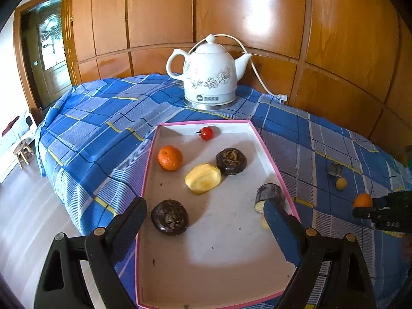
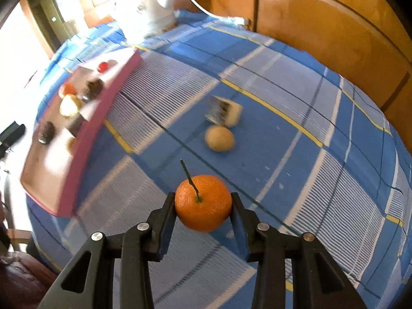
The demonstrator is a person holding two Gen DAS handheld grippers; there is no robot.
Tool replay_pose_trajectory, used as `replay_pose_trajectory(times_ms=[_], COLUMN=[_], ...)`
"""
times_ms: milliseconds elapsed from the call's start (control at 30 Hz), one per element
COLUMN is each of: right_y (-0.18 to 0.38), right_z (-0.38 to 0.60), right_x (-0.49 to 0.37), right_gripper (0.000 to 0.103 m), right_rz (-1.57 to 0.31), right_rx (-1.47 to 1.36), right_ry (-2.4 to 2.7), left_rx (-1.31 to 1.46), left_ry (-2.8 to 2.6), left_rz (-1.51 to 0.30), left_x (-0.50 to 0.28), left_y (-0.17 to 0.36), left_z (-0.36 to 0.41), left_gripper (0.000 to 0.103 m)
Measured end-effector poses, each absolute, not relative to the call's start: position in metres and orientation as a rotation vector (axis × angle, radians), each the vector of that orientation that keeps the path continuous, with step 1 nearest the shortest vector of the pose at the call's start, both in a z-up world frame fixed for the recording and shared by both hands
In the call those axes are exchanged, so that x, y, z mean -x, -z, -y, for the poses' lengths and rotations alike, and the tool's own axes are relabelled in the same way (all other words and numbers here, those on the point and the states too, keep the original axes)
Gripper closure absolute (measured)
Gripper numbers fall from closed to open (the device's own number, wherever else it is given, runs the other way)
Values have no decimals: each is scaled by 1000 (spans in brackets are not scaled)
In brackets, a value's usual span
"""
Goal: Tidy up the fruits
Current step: 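Carry the stemmed tangerine into the tray and open the right tool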
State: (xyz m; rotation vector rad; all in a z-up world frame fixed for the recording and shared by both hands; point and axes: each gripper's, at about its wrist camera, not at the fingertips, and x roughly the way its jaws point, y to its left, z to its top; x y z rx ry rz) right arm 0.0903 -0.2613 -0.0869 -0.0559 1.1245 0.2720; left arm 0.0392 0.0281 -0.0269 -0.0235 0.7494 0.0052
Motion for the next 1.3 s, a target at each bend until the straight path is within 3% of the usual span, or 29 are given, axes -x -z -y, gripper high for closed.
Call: replay_pose_trajectory(times_ms=[333, 600, 867, 1300], right_y=[34, 55, 94, 84], right_z=[140, 55, 53, 68], right_x=[-109, -142, -167, -157], right_gripper=[62, 62, 61, 58], right_rz=[-1009, -1051, -1122, -1081], right_rx=[77, 147, 229, 135], right_ry=[-548, -579, -454, -429], left_rx=[98, 141, 148, 132], left_ry=[-80, -118, -112, -87], left_rz=[-720, -735, -747, -748], left_x=[-34, -30, -30, -29], left_y=[21, 27, 32, 31], left_z=[-71, -96, -99, -88], left_gripper=[10, 10, 10, 10])
